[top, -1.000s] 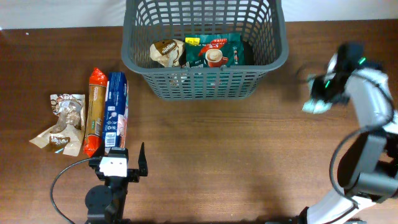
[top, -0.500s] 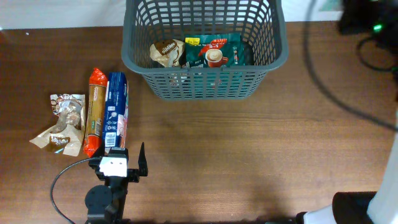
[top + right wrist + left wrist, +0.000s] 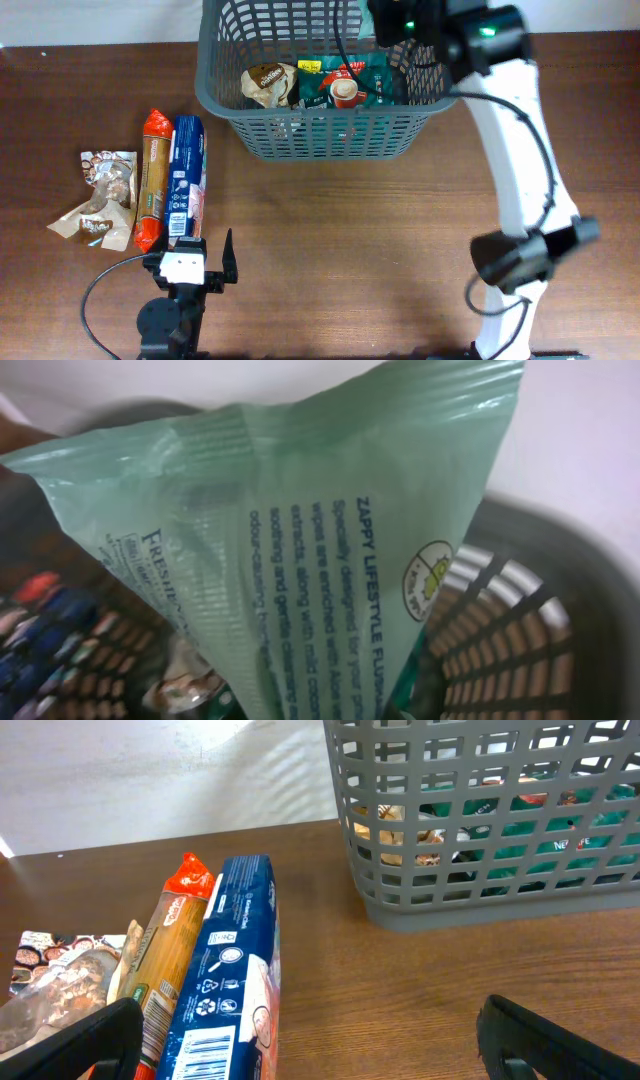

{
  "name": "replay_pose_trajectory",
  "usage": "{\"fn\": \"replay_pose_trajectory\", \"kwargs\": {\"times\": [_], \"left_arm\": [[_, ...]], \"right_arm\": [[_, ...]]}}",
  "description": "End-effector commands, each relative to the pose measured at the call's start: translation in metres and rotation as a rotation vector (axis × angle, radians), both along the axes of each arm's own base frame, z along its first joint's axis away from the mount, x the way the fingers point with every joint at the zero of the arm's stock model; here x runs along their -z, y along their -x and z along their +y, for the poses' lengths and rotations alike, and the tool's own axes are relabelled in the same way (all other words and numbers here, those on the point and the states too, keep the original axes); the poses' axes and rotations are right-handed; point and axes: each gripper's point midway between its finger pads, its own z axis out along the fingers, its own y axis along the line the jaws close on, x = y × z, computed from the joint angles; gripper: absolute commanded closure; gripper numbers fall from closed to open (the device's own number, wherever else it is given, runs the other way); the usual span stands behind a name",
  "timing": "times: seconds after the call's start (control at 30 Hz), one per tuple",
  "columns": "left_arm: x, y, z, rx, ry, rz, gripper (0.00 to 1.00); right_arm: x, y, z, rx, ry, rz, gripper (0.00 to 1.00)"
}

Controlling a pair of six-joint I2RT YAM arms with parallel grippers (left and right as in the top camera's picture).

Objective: Pack container

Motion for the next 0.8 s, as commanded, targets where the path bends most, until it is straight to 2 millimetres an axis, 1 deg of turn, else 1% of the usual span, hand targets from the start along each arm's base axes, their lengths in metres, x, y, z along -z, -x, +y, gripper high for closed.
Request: {"fn": "replay_pose_trajectory", "kwargs": {"times": [0.0, 0.07, 0.13, 0.2, 0.33, 0.4, 0.5, 0.6, 0.7, 0.73, 0.77], "left_arm": [[0.001, 0.000, 0.001, -0.005, 0.001, -0.001, 0.01], [0.001, 0.000, 0.001, -0.005, 0.001, -0.001, 0.01], [0.001, 0.000, 0.001, -0.005, 0.001, -0.001, 0.01], [0.001, 0.000, 0.001, -0.005, 0.001, -0.001, 0.01], [0.001, 0.000, 0.001, -0.005, 0.001, -0.001, 0.01], [0.001, 0.000, 0.001, -0.005, 0.001, -0.001, 0.01], [0.001, 0.000, 0.001, -0.005, 0.001, -0.001, 0.01], [0.001, 0.000, 0.001, -0.005, 0.001, -0.001, 0.01], [0.001, 0.000, 0.001, -0.005, 0.001, -0.001, 0.01], [0.001, 0.000, 0.001, -0.005, 0.001, -0.001, 0.01], [0.001, 0.000, 0.001, -0.005, 0.001, -0.001, 0.01]], "right_arm": [[0.026, -0.019, -0.017, 0.200, -0.045, 0.067, 0.96], [0.043, -0.025, -0.024, 0.275, -0.054, 0.105, 0.97], [0.058, -0.030, -0.035, 0.372, -0.054, 0.134, 0.96], [0.071, -0.033, -0.042, 0.437, -0.047, 0.155, 0.97], [0.095, -0.037, -0.043, 0.454, -0.024, 0.199, 0.96], [0.108, -0.036, -0.044, 0.458, -0.005, 0.229, 0.97], [0.125, -0.031, -0.049, 0.515, -0.004, 0.286, 0.97], [0.131, -0.026, -0.057, 0.584, -0.013, 0.317, 0.96], [0.130, -0.026, -0.059, 0.591, -0.005, 0.313, 0.96], [0.131, -0.025, -0.059, 0.592, -0.003, 0.318, 0.92], [0.132, -0.023, -0.059, 0.593, 0.002, 0.324, 0.85]]}}
